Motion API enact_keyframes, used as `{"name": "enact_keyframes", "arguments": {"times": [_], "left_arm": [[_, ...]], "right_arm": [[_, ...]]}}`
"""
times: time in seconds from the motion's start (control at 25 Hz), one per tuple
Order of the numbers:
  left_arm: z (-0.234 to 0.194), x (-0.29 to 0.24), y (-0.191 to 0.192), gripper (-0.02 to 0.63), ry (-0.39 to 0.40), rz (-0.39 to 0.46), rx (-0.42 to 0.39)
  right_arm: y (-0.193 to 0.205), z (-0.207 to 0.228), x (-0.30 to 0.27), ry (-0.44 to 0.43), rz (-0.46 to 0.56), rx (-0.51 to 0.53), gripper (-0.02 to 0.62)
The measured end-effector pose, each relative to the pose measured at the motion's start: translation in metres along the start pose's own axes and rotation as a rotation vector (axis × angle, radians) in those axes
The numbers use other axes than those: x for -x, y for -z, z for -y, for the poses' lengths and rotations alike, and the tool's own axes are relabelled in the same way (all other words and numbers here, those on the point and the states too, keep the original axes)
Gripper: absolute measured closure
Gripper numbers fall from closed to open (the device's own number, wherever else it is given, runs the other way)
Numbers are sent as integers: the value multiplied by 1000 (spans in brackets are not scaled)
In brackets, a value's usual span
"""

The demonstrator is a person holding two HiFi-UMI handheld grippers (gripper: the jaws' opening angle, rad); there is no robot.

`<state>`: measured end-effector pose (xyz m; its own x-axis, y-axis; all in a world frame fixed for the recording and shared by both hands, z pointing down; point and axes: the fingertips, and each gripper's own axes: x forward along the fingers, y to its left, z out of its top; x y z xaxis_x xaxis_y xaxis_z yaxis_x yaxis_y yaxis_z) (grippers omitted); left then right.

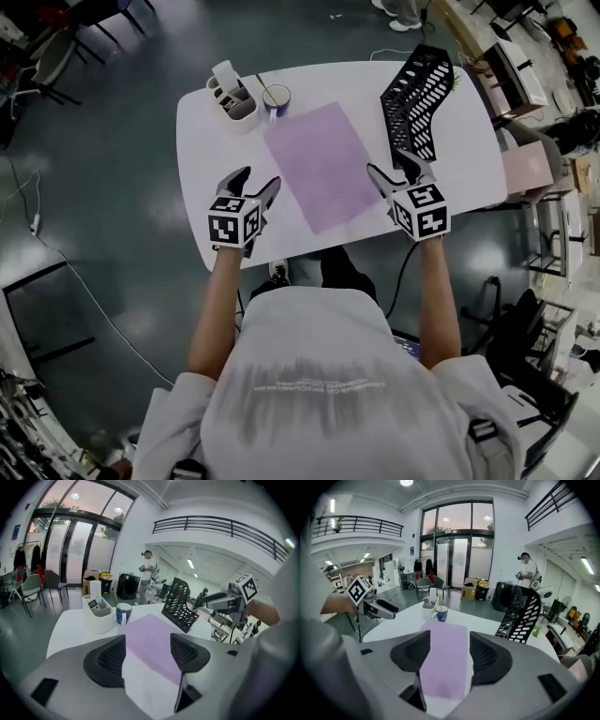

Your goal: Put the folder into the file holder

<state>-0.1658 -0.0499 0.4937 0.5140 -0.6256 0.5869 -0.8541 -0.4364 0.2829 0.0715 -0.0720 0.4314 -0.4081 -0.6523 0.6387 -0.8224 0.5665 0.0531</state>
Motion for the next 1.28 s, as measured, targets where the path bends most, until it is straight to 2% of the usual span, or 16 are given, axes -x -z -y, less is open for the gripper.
{"name": "enact_keyframes", "arguments": {"times": [0.2, 0.4, 0.52, 0.76, 1.04, 1.28], "left_arm": [[0, -20, 12, 291, -59, -11, 122], [7, -45, 25, 291, -84, -37, 196], [13, -61, 37, 291, -98, -56, 249], [16, -90, 57, 291, -137, -72, 353], [11, -104, 72, 291, -184, -47, 479], [9, -105, 82, 291, -179, -44, 508]], "right_arm": [[12, 24, -47, -116, -13, -85, 307], [38, 36, -91, -206, -58, -180, 285], [56, 42, -114, -215, -78, -223, 262], [85, 38, -151, -293, -144, -255, 245], [107, 28, -179, -416, -209, -365, 244], [111, 21, -178, -416, -192, -444, 236]]}}
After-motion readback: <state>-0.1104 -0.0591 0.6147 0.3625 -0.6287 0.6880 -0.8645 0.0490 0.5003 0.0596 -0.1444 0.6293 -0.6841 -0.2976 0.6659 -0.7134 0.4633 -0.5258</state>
